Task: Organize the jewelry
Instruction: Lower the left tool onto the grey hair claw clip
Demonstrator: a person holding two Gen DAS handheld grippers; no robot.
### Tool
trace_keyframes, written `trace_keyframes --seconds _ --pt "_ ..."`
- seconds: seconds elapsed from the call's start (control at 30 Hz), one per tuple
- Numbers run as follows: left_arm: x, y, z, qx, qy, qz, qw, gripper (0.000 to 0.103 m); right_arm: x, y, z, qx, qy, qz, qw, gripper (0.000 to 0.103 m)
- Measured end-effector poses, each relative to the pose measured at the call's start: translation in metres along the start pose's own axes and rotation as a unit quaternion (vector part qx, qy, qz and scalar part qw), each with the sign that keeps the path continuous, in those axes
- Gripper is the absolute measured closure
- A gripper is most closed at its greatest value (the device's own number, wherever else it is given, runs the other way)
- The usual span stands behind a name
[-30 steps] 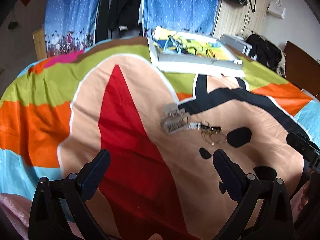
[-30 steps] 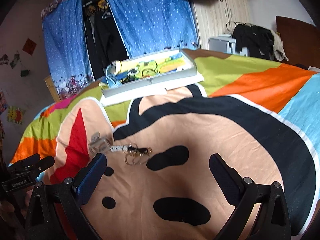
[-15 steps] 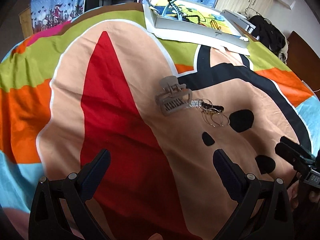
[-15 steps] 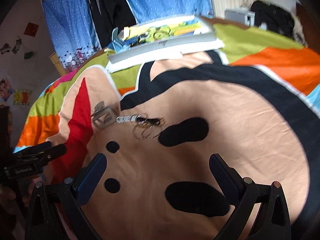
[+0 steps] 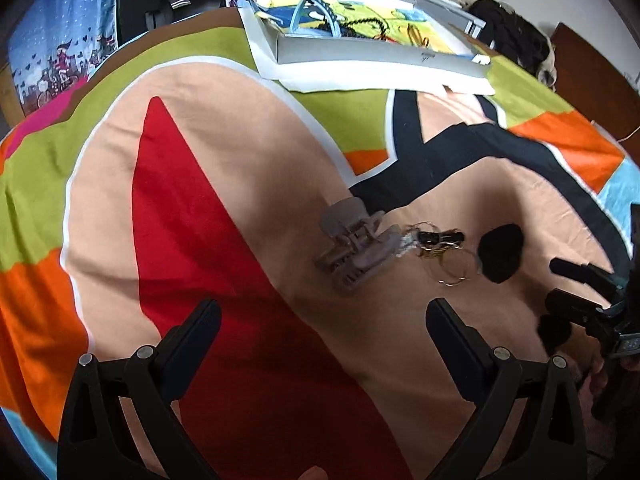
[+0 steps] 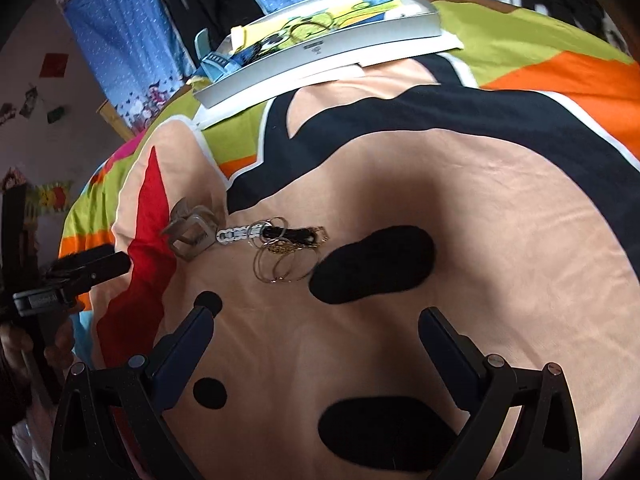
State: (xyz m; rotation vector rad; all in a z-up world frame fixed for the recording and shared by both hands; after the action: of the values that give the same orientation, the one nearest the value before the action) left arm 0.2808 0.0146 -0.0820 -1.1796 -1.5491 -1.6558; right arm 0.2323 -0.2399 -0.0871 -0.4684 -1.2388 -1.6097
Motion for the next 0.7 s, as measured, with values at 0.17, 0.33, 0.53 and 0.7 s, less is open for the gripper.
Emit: trace_keyframes --seconds 0.17,0.33,0.53,0.7 --pt "-0.020 0.000 -0.006 -0.022 0.023 0.009 0.9994 0.003 -0.023 0.007 0.008 0.041 -0.007 0.008 0.999 0.000" --pt "-0.027 0.002 -0.005 -0.024 0.045 -0.001 0.9987 0.003 -0.043 0.014 0.010 0.048 -0.003 0.009 0.999 0.010" --pt "-0.034 0.012 0.004 -0.008 0.041 -0.005 0.9991 0.003 -0.060 0.018 0.001 0.028 0.003 0.018 0.999 0.018" --pt "-0.034 0.016 0.003 -0.021 0.046 -0.016 0.9986 0.003 -0.075 0.021 -0.009 0.005 0.004 0.030 1.000 0.036"
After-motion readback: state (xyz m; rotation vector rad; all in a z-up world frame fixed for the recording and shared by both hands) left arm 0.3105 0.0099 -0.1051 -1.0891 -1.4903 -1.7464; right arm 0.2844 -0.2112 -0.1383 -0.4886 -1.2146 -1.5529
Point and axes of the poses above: each gripper's, at about its wrist camera, not at the fingertips, and x roughly against the way its jaws point, z to its left, y to its top, the point moved 1 cm from there along -x, roughly the way its jaws point, and after that the axes turned 5 degrees about y, right-handed, at the moved point
